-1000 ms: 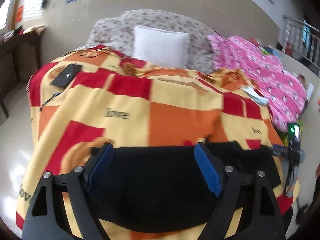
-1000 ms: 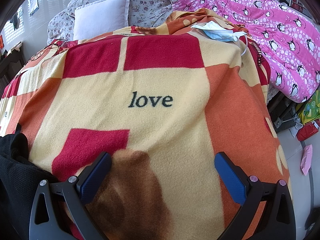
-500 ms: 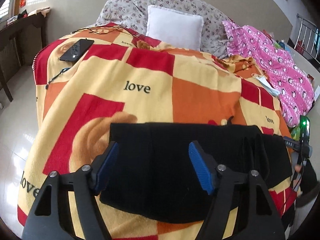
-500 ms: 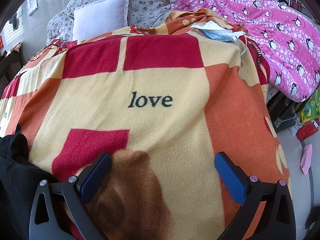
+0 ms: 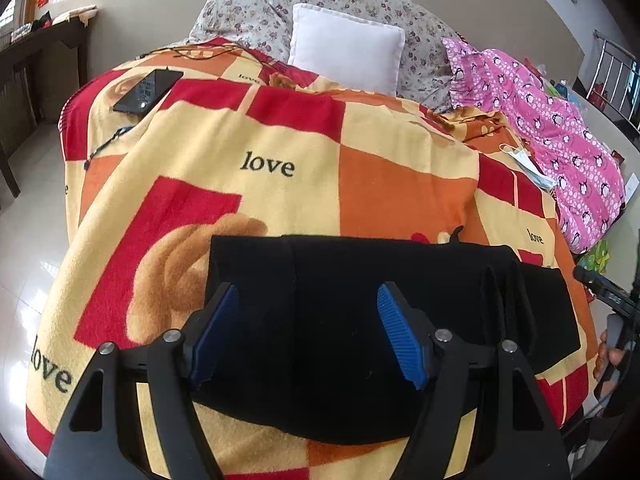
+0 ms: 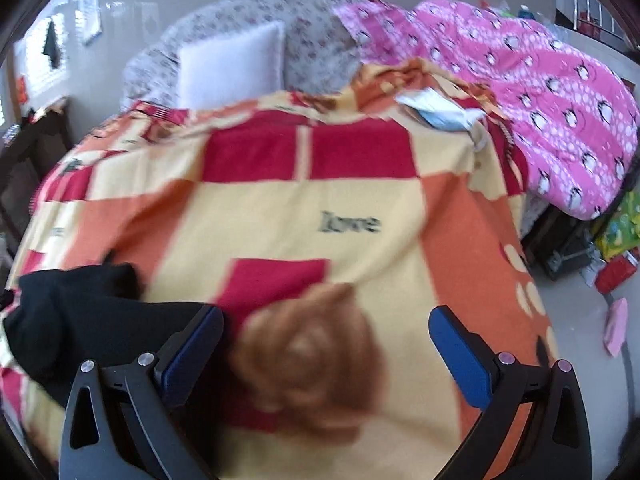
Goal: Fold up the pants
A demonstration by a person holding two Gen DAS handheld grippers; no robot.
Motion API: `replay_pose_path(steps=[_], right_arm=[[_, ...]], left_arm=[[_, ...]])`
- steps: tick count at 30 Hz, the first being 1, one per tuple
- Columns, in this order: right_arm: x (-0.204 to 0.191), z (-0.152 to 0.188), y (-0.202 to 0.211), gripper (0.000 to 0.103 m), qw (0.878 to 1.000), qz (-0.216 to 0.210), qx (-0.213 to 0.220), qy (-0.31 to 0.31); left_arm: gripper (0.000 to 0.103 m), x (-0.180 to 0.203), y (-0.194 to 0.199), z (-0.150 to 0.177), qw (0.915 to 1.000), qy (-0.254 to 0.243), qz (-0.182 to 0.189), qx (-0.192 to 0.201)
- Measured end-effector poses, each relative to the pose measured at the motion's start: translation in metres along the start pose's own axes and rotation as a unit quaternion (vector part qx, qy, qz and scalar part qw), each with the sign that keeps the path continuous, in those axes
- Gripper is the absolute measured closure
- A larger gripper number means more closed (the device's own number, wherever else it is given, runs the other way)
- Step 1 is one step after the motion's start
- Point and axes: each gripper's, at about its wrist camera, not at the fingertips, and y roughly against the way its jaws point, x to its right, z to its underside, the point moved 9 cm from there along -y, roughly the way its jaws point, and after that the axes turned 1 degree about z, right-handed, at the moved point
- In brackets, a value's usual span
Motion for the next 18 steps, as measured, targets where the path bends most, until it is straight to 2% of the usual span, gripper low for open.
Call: replay_pose_path(steps=[2, 6, 8, 11, 14, 18], right_arm=[[-0.021, -0.004, 0.015, 0.001, 1.0, -0.018, 0.019, 0.007], [-0.09, -0.012, 0.04, 0.001, 0.993, -0.098, 0.045, 0.052], [-0.146, -0.012, 0.043, 0.001, 0.982, -0.153, 0.038, 0.105], [-0.217, -0.011, 0.04, 0.001, 0.964, -0.194, 0.035, 0.178], [-0.281, -0.009, 0.032, 0.001, 0.945, -0.221, 0.032, 0.237], [-0.344, 0.002, 0.007, 0.003, 0.925, -0.235, 0.001, 0.299]], left_arm=[[0.031, -0.004, 0.0, 0.003, 1.0, 0.008, 0.004, -0.003], [0.031, -0.016, 0.002, 0.008, 0.9995, 0.029, 0.007, -0.007], [0.031, -0.023, 0.002, 0.012, 0.9987, 0.047, 0.012, -0.014], [0.031, -0.031, 0.0, 0.022, 0.9962, 0.079, 0.027, -0.024], [0.031, -0.041, 0.001, 0.032, 0.9949, 0.095, 0.017, -0.03], [0.033, -0.041, 0.006, 0.037, 0.9921, 0.118, 0.038, -0.021]])
